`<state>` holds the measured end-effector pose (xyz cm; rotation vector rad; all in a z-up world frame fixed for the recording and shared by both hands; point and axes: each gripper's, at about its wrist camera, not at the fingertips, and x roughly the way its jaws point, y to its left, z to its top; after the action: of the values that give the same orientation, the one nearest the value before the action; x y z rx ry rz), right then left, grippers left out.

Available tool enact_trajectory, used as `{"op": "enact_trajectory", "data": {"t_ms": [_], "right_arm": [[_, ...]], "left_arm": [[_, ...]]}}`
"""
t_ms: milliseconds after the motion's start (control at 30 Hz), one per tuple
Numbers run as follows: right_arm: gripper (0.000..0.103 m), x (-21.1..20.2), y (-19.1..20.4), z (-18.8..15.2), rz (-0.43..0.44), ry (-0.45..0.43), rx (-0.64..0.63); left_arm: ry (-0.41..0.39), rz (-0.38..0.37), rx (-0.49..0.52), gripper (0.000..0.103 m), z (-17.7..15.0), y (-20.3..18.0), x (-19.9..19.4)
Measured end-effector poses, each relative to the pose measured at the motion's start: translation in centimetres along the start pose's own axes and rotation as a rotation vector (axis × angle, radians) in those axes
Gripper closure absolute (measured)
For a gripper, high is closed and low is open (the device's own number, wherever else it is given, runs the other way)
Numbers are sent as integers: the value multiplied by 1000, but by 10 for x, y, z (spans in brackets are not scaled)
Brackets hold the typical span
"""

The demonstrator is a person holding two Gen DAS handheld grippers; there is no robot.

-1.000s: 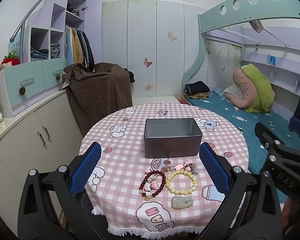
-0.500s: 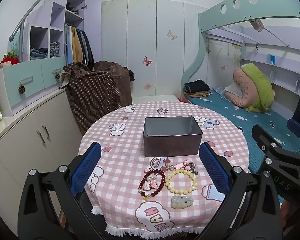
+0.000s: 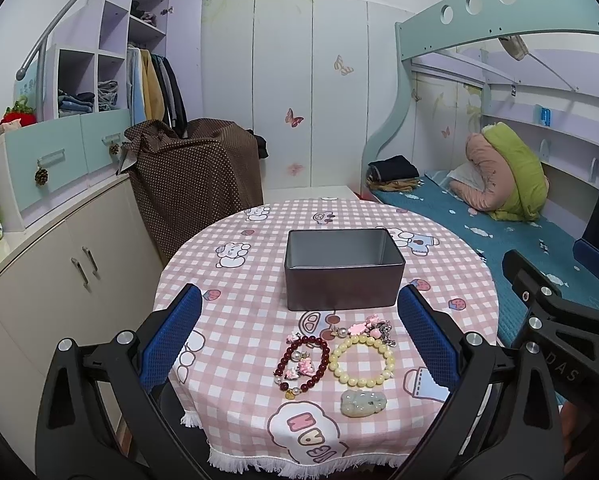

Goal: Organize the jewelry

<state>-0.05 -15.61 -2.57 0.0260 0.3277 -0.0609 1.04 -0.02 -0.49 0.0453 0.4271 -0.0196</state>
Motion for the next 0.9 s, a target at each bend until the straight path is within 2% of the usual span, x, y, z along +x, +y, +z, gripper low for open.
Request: {"op": "enact_trajectory", "data": {"t_ms": [900], "right_arm": [[7, -1, 4, 0, -6, -17, -10]], "left_arm": [[7, -3, -7, 5, -2, 2, 4]]}}
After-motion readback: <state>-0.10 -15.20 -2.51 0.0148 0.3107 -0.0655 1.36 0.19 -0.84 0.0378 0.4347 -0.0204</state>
